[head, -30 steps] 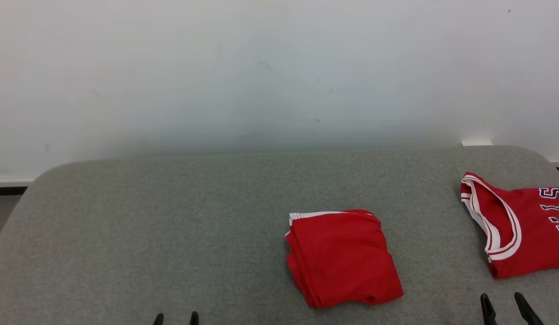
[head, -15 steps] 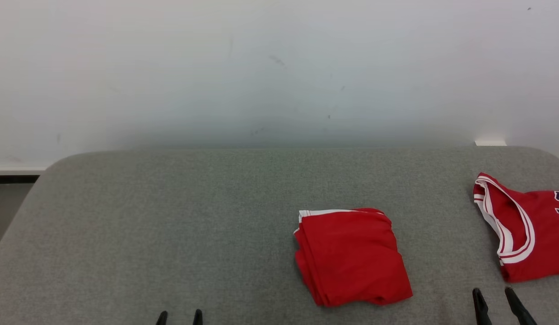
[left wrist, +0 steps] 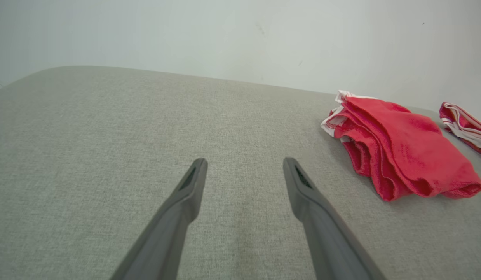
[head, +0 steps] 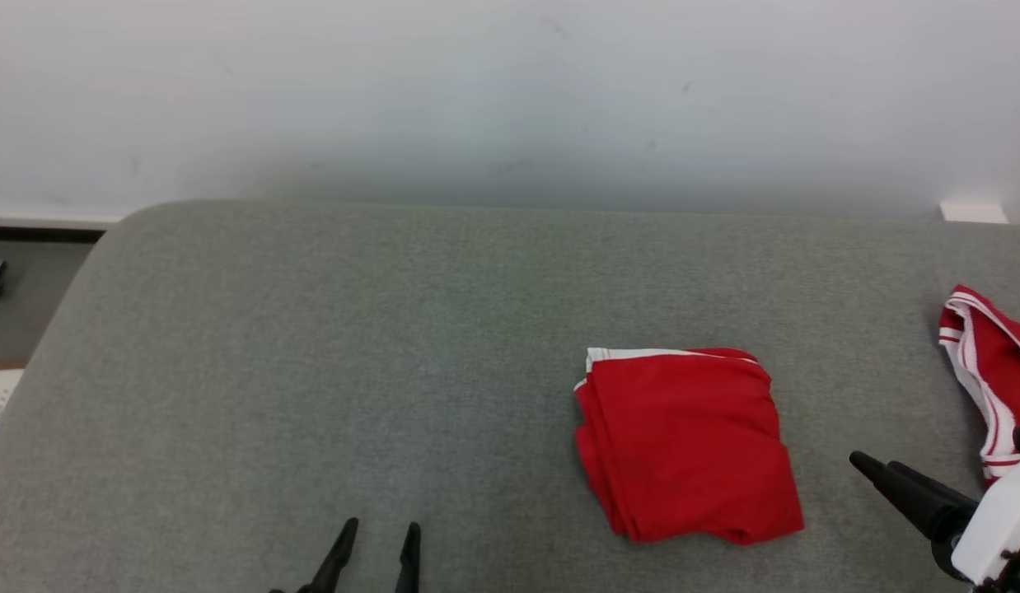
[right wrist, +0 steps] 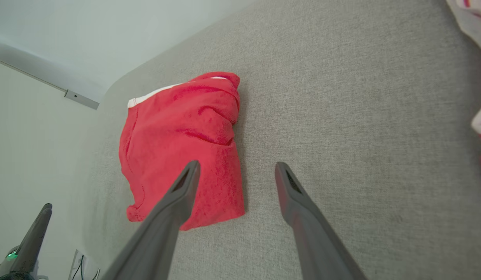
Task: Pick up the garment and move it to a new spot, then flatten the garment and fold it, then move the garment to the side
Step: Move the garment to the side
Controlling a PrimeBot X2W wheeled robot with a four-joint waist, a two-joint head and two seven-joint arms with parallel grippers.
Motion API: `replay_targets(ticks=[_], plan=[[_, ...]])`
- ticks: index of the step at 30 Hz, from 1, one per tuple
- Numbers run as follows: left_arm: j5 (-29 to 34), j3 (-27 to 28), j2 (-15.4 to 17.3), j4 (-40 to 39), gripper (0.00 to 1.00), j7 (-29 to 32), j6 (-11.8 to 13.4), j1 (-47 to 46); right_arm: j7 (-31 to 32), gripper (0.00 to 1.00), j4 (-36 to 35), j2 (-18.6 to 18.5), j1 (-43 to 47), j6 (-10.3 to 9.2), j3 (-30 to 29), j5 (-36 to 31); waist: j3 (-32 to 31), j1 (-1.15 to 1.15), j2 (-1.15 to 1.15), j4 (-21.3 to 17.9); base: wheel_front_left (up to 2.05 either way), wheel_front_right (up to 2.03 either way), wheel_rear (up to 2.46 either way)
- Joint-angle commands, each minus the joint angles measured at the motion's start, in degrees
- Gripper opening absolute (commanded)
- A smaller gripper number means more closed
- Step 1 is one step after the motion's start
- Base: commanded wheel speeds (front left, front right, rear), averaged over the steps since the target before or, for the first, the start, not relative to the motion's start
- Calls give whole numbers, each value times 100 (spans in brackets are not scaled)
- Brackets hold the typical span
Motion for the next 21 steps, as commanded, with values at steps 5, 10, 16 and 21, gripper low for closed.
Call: replay_targets(ticks=[5, 10, 16, 21], plan=[[-113, -222, 21, 102, 100, 2, 85, -168, 660, 100, 550, 66, -639, -11, -50, 605, 325, 0, 0, 471, 0, 0, 0], [-175, -365, 22, 102, 100, 2, 183, -271, 985, 100, 932, 73, -953, -11, 58, 713, 501, 0, 0, 745, 0, 0, 0], [-199, -367, 22, 96, 100, 2, 251, -349, 1079, 100, 1069, 166, -1098, -11, 163, 813, 632, 0, 0, 911, 0, 0, 0], [-209, -396, 22, 114, 100, 2, 281, -398, 1051, 100, 1085, 366, -1213, -11, 289, 890, 687, 0, 0, 933, 0, 0, 0]])
